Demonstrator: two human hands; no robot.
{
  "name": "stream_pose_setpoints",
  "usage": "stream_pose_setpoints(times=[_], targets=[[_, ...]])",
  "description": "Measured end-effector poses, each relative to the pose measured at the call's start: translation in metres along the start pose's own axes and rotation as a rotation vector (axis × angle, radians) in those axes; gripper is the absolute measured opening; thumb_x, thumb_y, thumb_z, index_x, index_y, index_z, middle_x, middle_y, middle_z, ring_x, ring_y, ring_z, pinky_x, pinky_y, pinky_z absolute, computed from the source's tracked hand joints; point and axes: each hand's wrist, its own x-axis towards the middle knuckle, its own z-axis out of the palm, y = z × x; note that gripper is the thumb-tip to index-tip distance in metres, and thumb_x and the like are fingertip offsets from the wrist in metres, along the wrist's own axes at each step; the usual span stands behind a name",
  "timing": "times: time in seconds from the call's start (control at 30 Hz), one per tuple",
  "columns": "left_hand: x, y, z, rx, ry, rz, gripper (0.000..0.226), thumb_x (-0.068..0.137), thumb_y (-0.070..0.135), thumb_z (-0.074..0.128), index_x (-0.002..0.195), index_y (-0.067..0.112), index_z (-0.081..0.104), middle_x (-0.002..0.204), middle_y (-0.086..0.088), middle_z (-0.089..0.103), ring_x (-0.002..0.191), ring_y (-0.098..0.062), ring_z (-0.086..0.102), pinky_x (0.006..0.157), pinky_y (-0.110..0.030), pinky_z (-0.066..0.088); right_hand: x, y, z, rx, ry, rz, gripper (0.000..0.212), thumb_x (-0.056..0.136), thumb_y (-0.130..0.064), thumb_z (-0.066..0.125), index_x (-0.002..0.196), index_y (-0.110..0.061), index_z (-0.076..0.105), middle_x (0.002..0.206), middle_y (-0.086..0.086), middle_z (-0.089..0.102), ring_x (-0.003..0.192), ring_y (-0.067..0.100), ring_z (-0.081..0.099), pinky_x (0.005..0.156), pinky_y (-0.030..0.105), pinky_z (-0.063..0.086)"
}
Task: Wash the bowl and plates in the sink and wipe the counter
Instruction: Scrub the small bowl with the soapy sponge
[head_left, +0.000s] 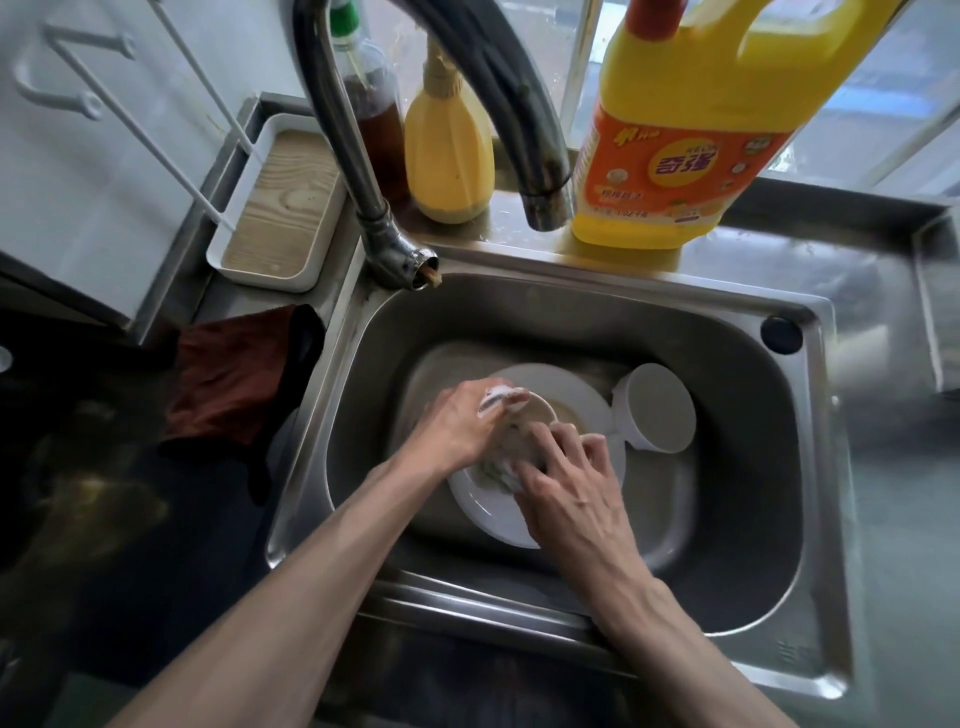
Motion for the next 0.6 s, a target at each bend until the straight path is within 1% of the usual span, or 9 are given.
stream_pose_setpoints(times=[0.07,0.1,0.2,0.23,0.3,0.37,0.43,0.5,0.6], targets=[[0.002,0.005,0.003,-0.009,0.062,-0.014,0.031,0.095,0.056,0.049,0.115,0.042,0.069,0.115,0.003,0.073,0.107,-0.023,0.067,0.091,-0.043,0.056,0.001,-0.013,0.007,0.033,0.027,0.106,0.017,0.079,-0.022,0.082,0.094,-0.017,0.076,0.116,0.006,0.064,0.101,0.029,0.059,0.081,0.042,0.042],[0.003,0.007,0.008,-0.021,0.116,-0.053,0.031,0.098,0.053,0.049,0.117,0.039,0.07,0.115,0.001,0.073,0.108,-0.024,0.066,0.089,-0.04,0.054,0.004,-0.019,0.01,0.155,0.02,0.209,0.014,0.085,-0.03,0.076,0.092,-0.018,0.075,0.113,0.004,0.064,0.097,0.026,0.059,0.08,0.043,0.045],[0.004,0.008,0.019,-0.035,0.268,-0.161,0.024,0.104,0.045,0.052,0.115,0.034,0.069,0.109,-0.001,0.072,0.104,-0.025,0.066,0.078,-0.035,0.048,0.024,-0.024,0.01,0.858,-0.145,0.608,0.026,0.095,-0.04,0.067,0.088,-0.017,0.076,0.102,-0.004,0.065,0.089,0.016,0.064,0.083,0.049,0.054],[0.005,0.008,0.021,-0.047,0.293,-0.16,0.021,0.104,0.042,0.052,0.113,0.033,0.069,0.105,0.0,0.071,0.101,-0.024,0.066,0.077,-0.036,0.05,0.029,-0.021,0.009,1.025,-0.172,0.661,0.021,0.095,-0.036,0.071,0.089,-0.017,0.078,0.102,-0.003,0.067,0.089,0.015,0.066,0.086,0.05,0.056],[0.007,0.01,0.018,-0.05,0.297,-0.142,0.018,0.105,0.038,0.052,0.109,0.032,0.068,0.099,0.002,0.069,0.095,-0.021,0.066,0.077,-0.039,0.054,0.033,-0.012,0.008,1.114,-0.169,0.636,0.012,0.092,-0.029,0.077,0.092,-0.018,0.081,0.104,-0.002,0.069,0.092,0.016,0.069,0.088,0.049,0.057],[0.007,0.012,0.014,-0.021,0.278,-0.115,0.016,0.106,0.036,0.051,0.106,0.032,0.067,0.096,0.002,0.068,0.091,-0.02,0.065,0.077,-0.039,0.056,0.032,-0.005,0.008,1.115,-0.2,0.559,0.015,0.092,-0.03,0.078,0.097,-0.017,0.081,0.107,-0.002,0.068,0.092,0.016,0.069,0.086,0.045,0.058],[0.006,0.009,0.01,-0.017,0.248,-0.103,0.016,0.106,0.036,0.051,0.105,0.033,0.067,0.098,0.0,0.069,0.095,-0.022,0.067,0.081,-0.042,0.057,0.03,0.0,0.008,0.985,-0.242,0.458,0.022,0.093,-0.038,0.076,0.101,-0.018,0.08,0.11,-0.005,0.064,0.093,0.015,0.067,0.082,0.043,0.057],[0.004,0.007,0.007,0.016,0.222,-0.109,0.019,0.105,0.039,0.053,0.109,0.034,0.07,0.104,-0.002,0.072,0.099,-0.026,0.067,0.082,-0.039,0.055,0.028,0.007,0.011,0.689,-0.258,0.27,0.021,0.093,-0.043,0.072,0.1,-0.025,0.079,0.114,-0.007,0.063,0.1,0.02,0.064,0.083,0.045,0.05],[0.004,0.003,0.001,0.123,0.188,-0.087,0.024,0.104,0.038,0.054,0.121,0.035,0.071,0.115,-0.002,0.074,0.107,-0.027,0.067,0.083,-0.036,0.052,0.027,0.024,0.009,0.283,-0.165,-0.014,0.013,0.084,-0.03,0.082,0.097,-0.029,0.08,0.117,0.0,0.063,0.11,0.03,0.058,0.087,0.046,0.043]])
